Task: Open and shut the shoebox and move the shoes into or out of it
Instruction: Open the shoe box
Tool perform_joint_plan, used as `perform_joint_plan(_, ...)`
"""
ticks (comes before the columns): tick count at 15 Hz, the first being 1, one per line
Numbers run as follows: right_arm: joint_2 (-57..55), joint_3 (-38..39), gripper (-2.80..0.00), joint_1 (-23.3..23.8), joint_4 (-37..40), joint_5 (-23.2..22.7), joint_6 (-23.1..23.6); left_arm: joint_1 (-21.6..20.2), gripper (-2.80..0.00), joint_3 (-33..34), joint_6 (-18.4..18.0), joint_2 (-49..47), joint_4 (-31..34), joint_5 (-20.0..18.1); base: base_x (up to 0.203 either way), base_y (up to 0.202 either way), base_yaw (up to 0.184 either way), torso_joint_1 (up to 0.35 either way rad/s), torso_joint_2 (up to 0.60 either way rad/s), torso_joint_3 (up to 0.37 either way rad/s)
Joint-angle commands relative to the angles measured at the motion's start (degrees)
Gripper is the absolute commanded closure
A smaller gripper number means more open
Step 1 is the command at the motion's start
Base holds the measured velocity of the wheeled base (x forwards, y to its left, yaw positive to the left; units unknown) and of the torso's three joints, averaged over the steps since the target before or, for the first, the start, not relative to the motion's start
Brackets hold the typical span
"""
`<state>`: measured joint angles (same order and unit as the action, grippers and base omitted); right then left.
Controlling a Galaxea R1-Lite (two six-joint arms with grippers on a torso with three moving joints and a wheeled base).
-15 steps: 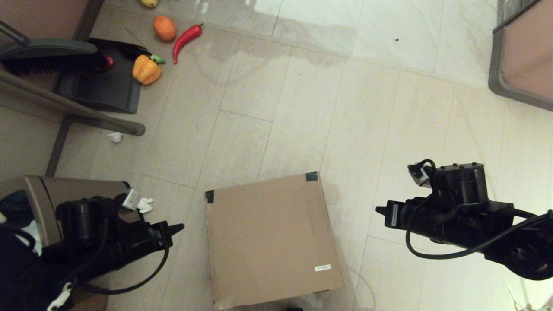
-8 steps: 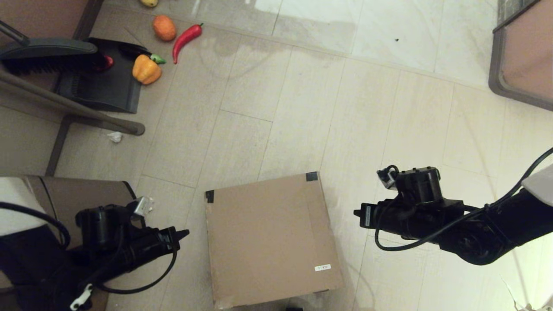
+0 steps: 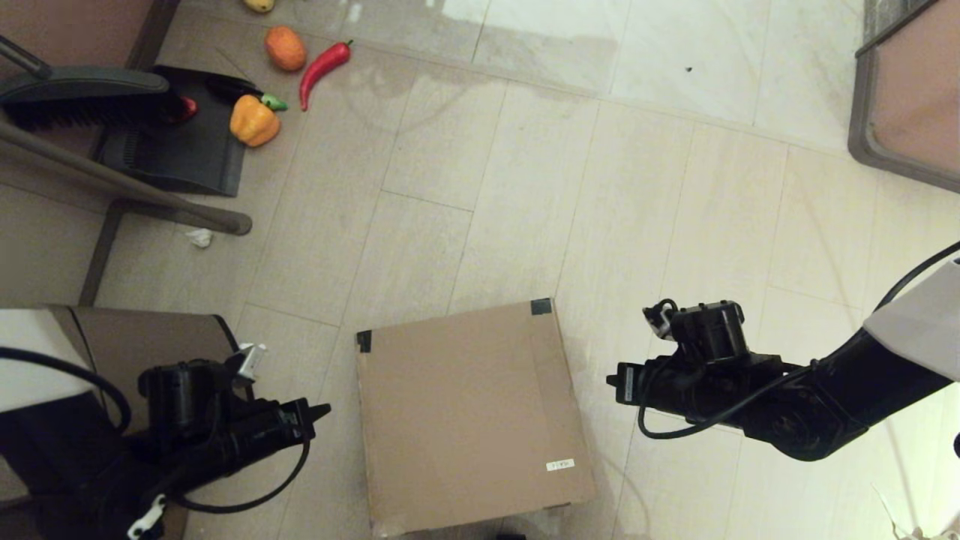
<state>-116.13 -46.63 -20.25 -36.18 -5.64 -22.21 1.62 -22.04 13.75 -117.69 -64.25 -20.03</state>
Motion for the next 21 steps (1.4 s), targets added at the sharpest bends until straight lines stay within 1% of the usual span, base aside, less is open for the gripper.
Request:
perform_joint_plan(1, -0.1, 0.0, 0.00, -0.1, -0.2, -0.1, -0.1, 0.2, 0.00, 0.1, 0.0, 0.2, -0.4, -0.1, 0.000, 0.000, 0.000, 0.000, 0.00, 0.000)
perform_joint_plan(5, 0.0, 0.0, 0.00, 0.0, -0.2, 0.0, -0.3, 0.3, 0.00, 0.1, 0.0, -0.1, -0.4, -0.1, 0.000, 0.000, 0.000, 0.000, 0.00, 0.000)
perform_joint_plan(8, -0.4, -0.3, 0.00, 0.0, -0.2, 0.1, -0.4, 1.6, 0.00, -0.1, 0.0, -0.6, -0.4, -0.1, 0.000, 0.000, 0.000, 0.000, 0.00, 0.000)
perform_joint_plan(11, -0.8, -0.7, 0.00, -0.1, -0.3, 0.1, -1.0, 1.8, 0.00, -0.2, -0.2, -2.0, -0.4, 1.0, 0.000, 0.000, 0.000, 0.000, 0.00, 0.000)
perform_joint_plan(14, -2.3, -1.1, 0.00, 0.0, -0.2, 0.4, -0.7, 2.0, 0.00, -3.8, -0.1, -4.8, -0.4, 4.7, 0.000, 0.000, 0.000, 0.000, 0.00, 0.000)
perform_joint_plan(17, -3.5, -0.9, 0.00, -0.1, -0.3, 0.4, -0.8, 2.0, 0.00, -5.4, 0.3, -8.5, -0.4, 4.9, 0.000, 0.000, 0.000, 0.000, 0.00, 0.000)
perform_joint_plan(21, -5.0, -0.3, 0.00, -0.1, -2.3, 0.4, -0.9, 2.9, 0.00, -8.0, 0.4, -11.8, -2.5, 4.8, 0.000, 0.000, 0.000, 0.000, 0.00, 0.000)
